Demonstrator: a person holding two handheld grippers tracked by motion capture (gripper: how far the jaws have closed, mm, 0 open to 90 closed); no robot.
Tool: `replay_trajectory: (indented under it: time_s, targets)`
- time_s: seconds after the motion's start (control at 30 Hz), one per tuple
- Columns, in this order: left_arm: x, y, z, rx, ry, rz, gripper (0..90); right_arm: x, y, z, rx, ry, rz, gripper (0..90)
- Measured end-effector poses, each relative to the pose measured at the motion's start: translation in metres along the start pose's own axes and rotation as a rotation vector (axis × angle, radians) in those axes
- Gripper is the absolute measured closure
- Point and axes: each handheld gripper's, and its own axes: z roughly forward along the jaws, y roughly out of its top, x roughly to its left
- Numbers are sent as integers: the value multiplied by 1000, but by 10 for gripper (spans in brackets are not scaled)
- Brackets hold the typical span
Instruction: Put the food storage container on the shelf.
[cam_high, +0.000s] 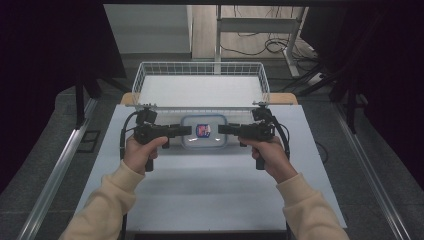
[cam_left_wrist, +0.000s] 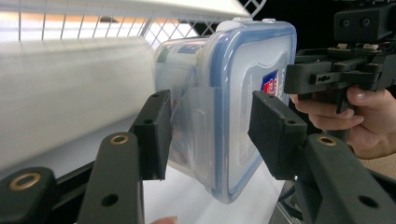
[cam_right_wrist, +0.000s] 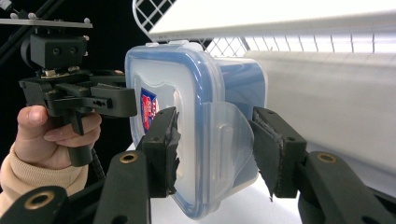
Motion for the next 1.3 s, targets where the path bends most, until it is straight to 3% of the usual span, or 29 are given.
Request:
replay_trajectory:
  time_s: [0.3,0.5,0.7,0.93,1.07,1.3]
  targets:
    - [-6,35,-11,-32,-12,38,500,16,37,-7,-22,-12,-43,522]
    - [-3,60,-13,-44,-26,27,509,17,64,-8,-31,-9,-63,522]
    - [13,89,-5,-28,-27,4,509,4,88,2,-41,-6,-41,523]
    - [37,120,12,17,-26,-19,509,-20,114,16,-39,0,13,522]
    - [53,127,24,39,-39,-76,508,-34,123,25,-24,-19,49,521]
    - [68,131,37,52,-45,-117,504,-52,127,35,0,-35,112,512]
